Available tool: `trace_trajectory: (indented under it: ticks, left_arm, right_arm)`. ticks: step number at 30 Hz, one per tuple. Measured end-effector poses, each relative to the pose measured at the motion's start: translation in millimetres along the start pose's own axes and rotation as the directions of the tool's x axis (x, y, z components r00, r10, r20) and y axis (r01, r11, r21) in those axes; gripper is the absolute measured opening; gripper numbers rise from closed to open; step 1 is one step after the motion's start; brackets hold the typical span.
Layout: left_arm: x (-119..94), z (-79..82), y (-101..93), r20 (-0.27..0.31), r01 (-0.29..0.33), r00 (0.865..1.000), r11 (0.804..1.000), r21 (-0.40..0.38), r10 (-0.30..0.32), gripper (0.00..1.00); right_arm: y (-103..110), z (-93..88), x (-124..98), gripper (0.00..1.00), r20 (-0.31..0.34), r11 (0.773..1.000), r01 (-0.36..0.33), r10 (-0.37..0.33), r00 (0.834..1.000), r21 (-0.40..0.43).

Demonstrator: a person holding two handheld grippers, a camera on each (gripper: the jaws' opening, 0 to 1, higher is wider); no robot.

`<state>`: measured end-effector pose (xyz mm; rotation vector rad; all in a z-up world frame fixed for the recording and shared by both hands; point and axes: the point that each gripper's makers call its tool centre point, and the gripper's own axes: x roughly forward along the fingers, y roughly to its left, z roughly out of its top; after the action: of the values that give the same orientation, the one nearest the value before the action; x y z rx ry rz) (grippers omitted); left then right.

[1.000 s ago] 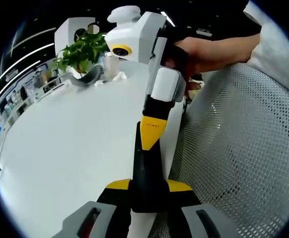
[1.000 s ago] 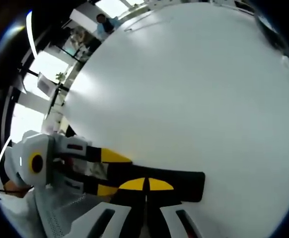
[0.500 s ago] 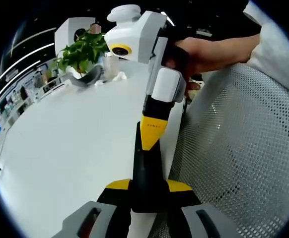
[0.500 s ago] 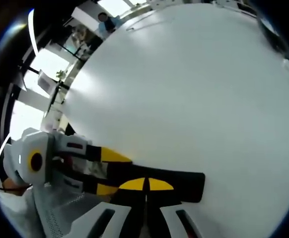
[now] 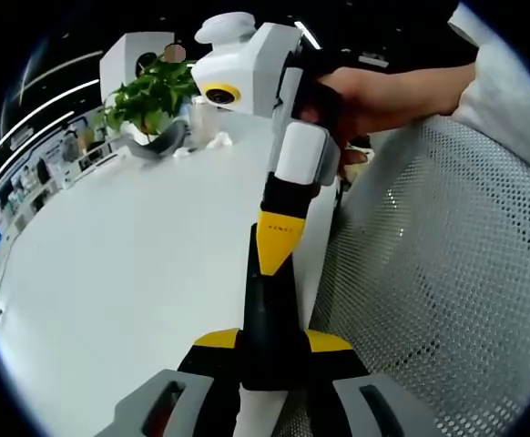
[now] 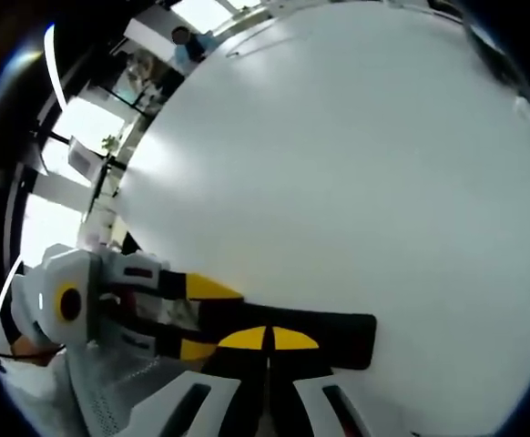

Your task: Press the specified remote control buttons in sequence, fully releasing each button before pressing the next.

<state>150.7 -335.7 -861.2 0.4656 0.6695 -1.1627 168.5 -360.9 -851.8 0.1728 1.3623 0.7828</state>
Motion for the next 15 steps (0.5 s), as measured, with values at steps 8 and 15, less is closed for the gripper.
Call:
trace_trajectory:
  ticks: [8,15]
  left_arm:
    - [-0.2,-0.3,-1.2,0.0,0.0,1.0,1.0,0.001,0.0,0.25]
    - [-0.8,0.2,-2.1,0.0,0.0,1.0,1.0,0.001,0.0,0.25]
  right_arm:
    - [-0.4,0.4,-6.0,0.0,0.02,0.999,-0.005,0.005,1.0,0.034]
    - [3.2,-6.5,-6.2,0.0,-0.01,1.0,-0.002,0.002,1.0,0.019]
